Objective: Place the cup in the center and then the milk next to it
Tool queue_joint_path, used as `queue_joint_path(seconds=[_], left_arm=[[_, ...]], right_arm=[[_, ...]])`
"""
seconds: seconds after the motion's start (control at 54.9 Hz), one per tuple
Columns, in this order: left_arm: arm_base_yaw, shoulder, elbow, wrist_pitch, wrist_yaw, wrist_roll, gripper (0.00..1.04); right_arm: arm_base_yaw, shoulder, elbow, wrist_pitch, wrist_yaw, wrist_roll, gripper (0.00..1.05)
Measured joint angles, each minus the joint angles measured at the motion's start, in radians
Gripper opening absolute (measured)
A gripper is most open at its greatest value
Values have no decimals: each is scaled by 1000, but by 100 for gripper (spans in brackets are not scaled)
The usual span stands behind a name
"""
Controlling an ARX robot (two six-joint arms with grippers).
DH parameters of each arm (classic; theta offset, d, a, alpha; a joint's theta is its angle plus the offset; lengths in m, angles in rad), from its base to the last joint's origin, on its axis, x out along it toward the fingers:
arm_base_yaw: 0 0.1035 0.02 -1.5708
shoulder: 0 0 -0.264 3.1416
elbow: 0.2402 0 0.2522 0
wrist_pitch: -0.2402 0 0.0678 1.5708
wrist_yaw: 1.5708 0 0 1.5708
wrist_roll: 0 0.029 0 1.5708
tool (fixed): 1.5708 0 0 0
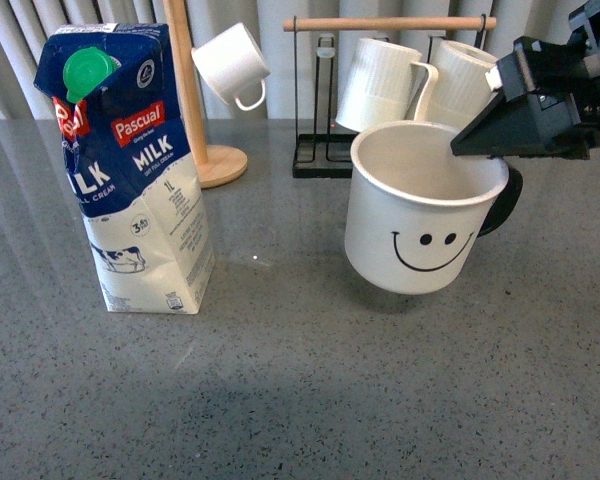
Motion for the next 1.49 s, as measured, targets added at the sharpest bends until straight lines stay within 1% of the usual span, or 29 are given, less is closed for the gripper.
queue_joint_path(seconds=[0.237, 0.692, 1.038, 1.074, 1.092, 1.147, 1.165, 1.256, 1.329, 1.347, 1.383, 1.456, 1.493], left_arm=[[0, 0, 0, 0, 0, 0, 98], [0, 0, 0, 0, 0, 0, 98], [0, 0, 0, 0, 0, 0, 98], [0, 0, 0, 0, 0, 0, 98], [0, 0, 0, 0, 0, 0, 98], [0, 0, 0, 0, 0, 0, 98], [0, 0, 0, 0, 0, 0, 98], [0, 0, 0, 0, 0, 0, 98], [0, 0, 0, 0, 0, 0, 98], [0, 0, 0, 0, 0, 0, 98], [0, 0, 0, 0, 0, 0, 98], [0, 0, 0, 0, 0, 0, 98], [0, 0, 0, 0, 0, 0, 98]], right_arm=[[6, 45, -32, 20, 40, 18, 3], [6, 70, -38, 37, 48, 60, 3], [7, 70, -37, 31, 63, 65, 3], [7, 70, -37, 29, 63, 64, 6], [7, 70, -37, 26, 63, 64, 10], [7, 70, -37, 23, 63, 64, 15], [7, 70, -37, 23, 63, 64, 19], [7, 70, -37, 18, 63, 64, 30], [6, 69, -36, 20, 63, 64, 45], [6, 69, -36, 24, 63, 64, 50], [5, 69, -35, 28, 63, 64, 56], [-1, 58, -34, 34, 58, 64, 70], [-8, 43, -34, 41, 52, 66, 79]])
